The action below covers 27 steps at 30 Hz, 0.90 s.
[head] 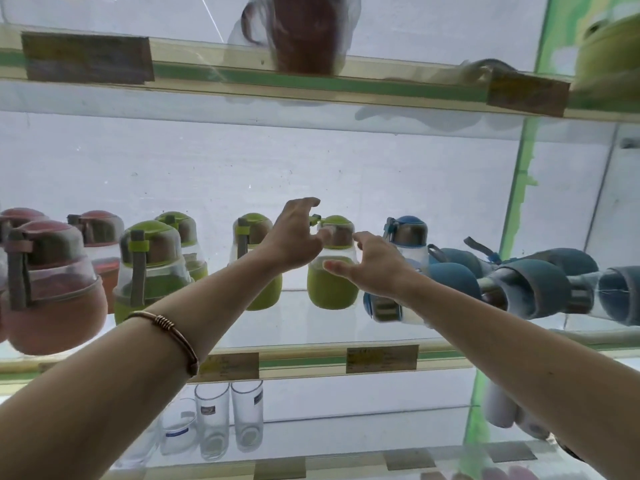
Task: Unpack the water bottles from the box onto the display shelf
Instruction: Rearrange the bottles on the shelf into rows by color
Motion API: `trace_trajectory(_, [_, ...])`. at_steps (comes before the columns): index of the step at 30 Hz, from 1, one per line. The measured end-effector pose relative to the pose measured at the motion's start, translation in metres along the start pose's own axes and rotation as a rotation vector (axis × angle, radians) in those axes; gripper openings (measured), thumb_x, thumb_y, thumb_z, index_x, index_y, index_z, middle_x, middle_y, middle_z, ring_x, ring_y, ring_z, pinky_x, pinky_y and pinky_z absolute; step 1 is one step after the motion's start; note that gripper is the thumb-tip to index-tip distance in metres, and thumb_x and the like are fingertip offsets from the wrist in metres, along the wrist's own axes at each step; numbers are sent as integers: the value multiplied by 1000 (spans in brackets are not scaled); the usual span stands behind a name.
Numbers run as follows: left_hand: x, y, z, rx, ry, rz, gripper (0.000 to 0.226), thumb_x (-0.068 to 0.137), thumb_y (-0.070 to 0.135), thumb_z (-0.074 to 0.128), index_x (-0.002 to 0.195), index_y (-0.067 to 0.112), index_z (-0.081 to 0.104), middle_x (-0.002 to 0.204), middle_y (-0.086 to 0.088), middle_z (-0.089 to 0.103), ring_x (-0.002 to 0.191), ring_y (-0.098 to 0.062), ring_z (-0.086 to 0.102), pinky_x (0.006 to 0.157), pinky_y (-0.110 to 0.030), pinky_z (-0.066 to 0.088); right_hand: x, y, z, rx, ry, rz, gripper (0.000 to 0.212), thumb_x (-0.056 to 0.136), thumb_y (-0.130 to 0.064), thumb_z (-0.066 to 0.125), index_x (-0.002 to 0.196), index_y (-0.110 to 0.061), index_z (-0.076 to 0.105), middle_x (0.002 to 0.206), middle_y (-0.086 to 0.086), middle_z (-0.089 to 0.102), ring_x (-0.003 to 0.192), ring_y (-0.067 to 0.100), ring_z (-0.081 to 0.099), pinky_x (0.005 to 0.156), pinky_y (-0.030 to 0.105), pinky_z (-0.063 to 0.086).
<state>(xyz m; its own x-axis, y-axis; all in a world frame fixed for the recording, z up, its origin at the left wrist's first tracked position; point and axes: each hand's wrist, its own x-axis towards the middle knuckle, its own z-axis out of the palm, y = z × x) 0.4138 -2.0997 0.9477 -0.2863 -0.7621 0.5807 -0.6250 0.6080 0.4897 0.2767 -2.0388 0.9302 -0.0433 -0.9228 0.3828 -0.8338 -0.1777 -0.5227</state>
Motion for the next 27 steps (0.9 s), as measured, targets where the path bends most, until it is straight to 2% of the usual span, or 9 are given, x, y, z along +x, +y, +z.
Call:
trace_trajectory(3, [16,1,9,-4,-66,-49,63,93,34,55,146,16,27,149,-9,32,130,-21,41,94,-23,29,8,6,-1,-86,-35,77,78,86,-53,59,143,-8,29,143,11,38,130,25,38,96,31,36])
trace_trajectory(6, [31,0,17,-16,-134,-103,75,89,42,60,148,16,22,146,-11,36,129,-24,41,95,-28,35,21,10,-2,-94,-45,119,74,85,-54,60,138,-8,34,137,11,42,124,25,43,92,31,38])
trace_trajectory(8, [36,-1,22,-65,-163,-157,81,85,46,65,147,15,23,143,-10,42,125,-26,45,86,-31,43,30,10,0,-66,-48,130,72,85,-52,63,137,-10,37,134,9,45,120,24,46,88,31,41])
trace_trajectory(12, [43,-4,33,-196,-152,-207,67,81,45,69,132,13,39,126,-10,56,111,-24,55,85,-34,49,45,7,8,-39,-47,133,71,83,-49,67,137,-13,40,130,5,50,115,23,53,84,30,46])
trace_trajectory(16, [46,-7,30,-257,-166,-240,57,79,44,72,117,17,40,115,-6,57,102,-21,57,72,-29,46,53,10,18,-47,-49,174,76,79,-55,68,135,-12,40,127,6,50,114,23,53,78,28,42])
trace_trajectory(19, [44,-10,30,-262,-143,-247,60,79,44,72,120,16,40,112,-5,56,99,-20,56,70,-28,44,55,13,24,-39,-58,214,83,75,-61,68,132,-8,39,125,8,51,112,25,54,80,31,46])
trace_trajectory(23, [39,-11,31,-298,-108,-236,62,80,44,71,124,14,40,110,-3,57,97,-19,56,64,-25,44,54,11,24,-9,-61,220,84,75,-59,69,133,-8,38,125,8,51,112,25,55,83,33,47])
trace_trajectory(27, [34,-3,30,-282,-90,-204,62,77,43,74,122,14,43,110,-4,59,96,-19,57,69,-27,45,45,14,22,-5,-37,202,81,76,-58,69,133,-9,39,126,7,51,112,24,54,81,31,46])
